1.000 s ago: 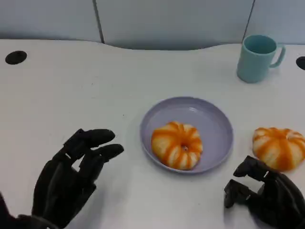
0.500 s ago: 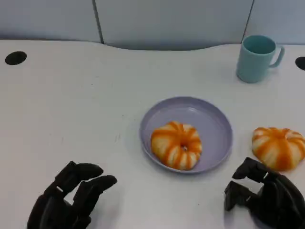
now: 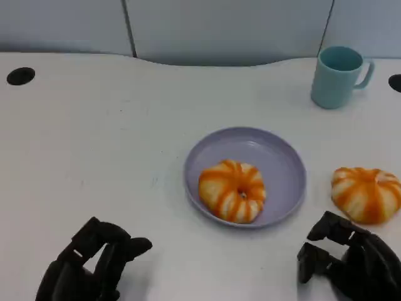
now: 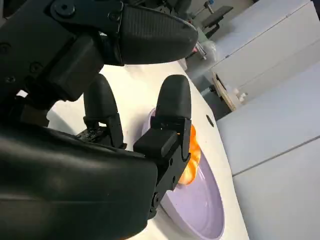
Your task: Grasp the bread from the table and place it into the plate.
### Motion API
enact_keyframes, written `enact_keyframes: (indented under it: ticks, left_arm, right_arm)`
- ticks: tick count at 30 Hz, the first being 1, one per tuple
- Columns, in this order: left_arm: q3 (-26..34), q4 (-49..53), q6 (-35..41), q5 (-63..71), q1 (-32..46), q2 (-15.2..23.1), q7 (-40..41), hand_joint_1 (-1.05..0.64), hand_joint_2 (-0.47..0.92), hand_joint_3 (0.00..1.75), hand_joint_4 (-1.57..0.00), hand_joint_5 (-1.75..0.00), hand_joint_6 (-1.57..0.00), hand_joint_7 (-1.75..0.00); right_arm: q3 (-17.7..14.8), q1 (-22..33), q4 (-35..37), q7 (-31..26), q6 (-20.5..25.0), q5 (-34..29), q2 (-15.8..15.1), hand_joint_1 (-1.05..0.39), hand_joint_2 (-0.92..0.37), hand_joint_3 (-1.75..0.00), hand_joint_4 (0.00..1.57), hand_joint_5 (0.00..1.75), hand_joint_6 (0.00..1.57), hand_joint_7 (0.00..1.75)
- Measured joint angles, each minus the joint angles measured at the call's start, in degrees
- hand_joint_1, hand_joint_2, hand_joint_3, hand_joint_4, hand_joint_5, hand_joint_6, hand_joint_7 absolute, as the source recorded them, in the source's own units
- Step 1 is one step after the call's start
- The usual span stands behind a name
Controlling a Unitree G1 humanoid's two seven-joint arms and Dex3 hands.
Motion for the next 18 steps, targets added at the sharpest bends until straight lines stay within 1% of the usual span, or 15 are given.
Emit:
enact_keyframes:
  ticks: [1, 3, 6, 10, 13, 16, 18]
  left_arm:
    - [0.0, 0.0, 0.0, 0.0, 0.0, 0.0, 0.0, -0.40, 0.63, 0.75, -0.61, -1.60, -0.46, -1.49]
    - [0.0, 0.0, 0.0, 0.1, 0.0, -0.1, 0.0, -0.40, 0.61, 0.77, -0.61, -1.60, -0.46, -1.48]
    - [0.1, 0.1, 0.0, 0.1, -0.1, -0.2, 0.0, -0.42, 0.61, 0.77, -0.61, -1.60, -0.47, -1.47]
    - [0.1, 0.5, 0.0, 0.6, -0.5, -0.5, 0.0, -0.42, 0.63, 0.72, -0.61, -1.59, -0.49, -1.45]
    - [0.2, 0.8, 0.0, 0.8, -0.8, -0.6, 0.0, -0.41, 0.64, 0.71, -0.61, -1.59, -0.49, -1.45]
    - [0.5, 1.7, 0.0, 1.2, -1.3, -0.7, 0.1, -0.40, 0.66, 0.71, -0.61, -1.58, -0.50, -1.44]
    - [0.7, 1.8, 0.0, 1.6, -1.7, -0.9, 0.1, -0.40, 0.67, 0.72, -0.59, -1.57, -0.48, -1.44]
  right_arm:
    - [0.0, 0.1, -0.1, 0.0, 0.0, 0.0, 0.0, -0.43, -0.40, -1.09, 0.68, 1.65, 0.69, 1.21]
    - [-0.1, 0.0, 0.4, 0.0, -0.4, 0.1, 0.1, -0.45, -0.42, -1.05, 0.69, 1.63, 0.70, 1.21]
    - [-0.8, -1.3, 3.1, 0.8, -1.7, 0.3, 0.3, -0.46, -0.44, -1.01, 0.73, 1.59, 0.72, 1.18]
    - [-1.1, -2.9, 5.7, 1.0, -3.4, 0.3, 0.2, -0.43, -0.46, -0.98, 0.73, 1.57, 0.71, 1.18]
    - [-1.2, -3.8, 6.7, 0.7, -3.9, 0.2, 0.2, -0.41, -0.48, -0.97, 0.71, 1.58, 0.71, 1.18]
    - [-1.5, -4.9, 8.2, 0.8, -4.2, 0.2, 0.1, -0.40, -0.51, -0.90, 0.69, 1.59, 0.70, 1.17]
    - [-1.8, -5.8, 9.4, 0.9, -4.3, 0.2, 0.0, -0.41, -0.51, -0.87, 0.71, 1.59, 0.72, 1.16]
